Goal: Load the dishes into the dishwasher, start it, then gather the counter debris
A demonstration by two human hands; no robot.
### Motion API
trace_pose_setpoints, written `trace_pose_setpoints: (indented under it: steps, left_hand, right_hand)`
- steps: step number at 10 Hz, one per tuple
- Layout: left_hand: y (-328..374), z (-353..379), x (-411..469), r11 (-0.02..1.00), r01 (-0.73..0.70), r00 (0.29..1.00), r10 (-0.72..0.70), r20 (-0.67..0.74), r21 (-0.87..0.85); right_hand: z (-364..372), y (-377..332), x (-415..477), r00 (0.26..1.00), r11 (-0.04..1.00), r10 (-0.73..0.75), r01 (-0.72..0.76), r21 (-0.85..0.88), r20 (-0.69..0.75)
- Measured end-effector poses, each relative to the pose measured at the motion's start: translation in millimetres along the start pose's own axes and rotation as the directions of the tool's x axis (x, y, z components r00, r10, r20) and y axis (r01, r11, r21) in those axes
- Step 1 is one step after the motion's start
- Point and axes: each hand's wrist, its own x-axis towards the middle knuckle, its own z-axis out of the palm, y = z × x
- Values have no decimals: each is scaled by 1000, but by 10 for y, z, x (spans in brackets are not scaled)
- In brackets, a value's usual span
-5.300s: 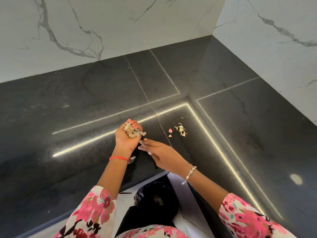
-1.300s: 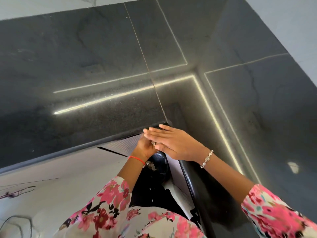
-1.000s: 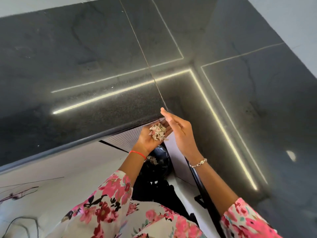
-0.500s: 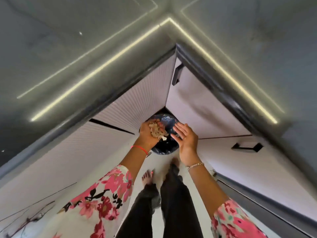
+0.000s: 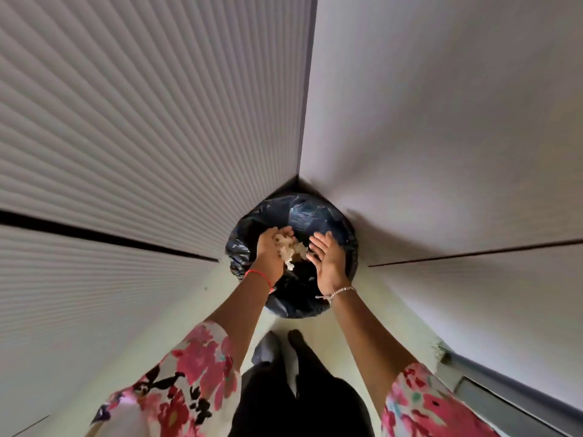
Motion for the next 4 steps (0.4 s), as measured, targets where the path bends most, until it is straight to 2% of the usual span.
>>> trace_pose_setpoints:
  steps: [1, 2, 3, 4]
  left_hand:
    - [-126, -69, 218, 888, -85, 994, 106, -21, 452]
    - [-69, -49, 119, 591, -163, 979, 196, 55, 790]
    - [135, 61, -306, 85, -222, 937, 294, 189, 971]
    - [376, 210, -938, -78, -325, 869, 369, 331, 942]
  right_hand:
    - [6, 89, 251, 1000, 990, -17, 19, -141, 18]
    - [35, 7, 158, 997, 952, -48, 61, -301, 52]
    - [93, -280, -279, 982, 788, -151, 189, -586, 113]
    - [114, -610, -858, 956, 632, -230, 289, -719, 183]
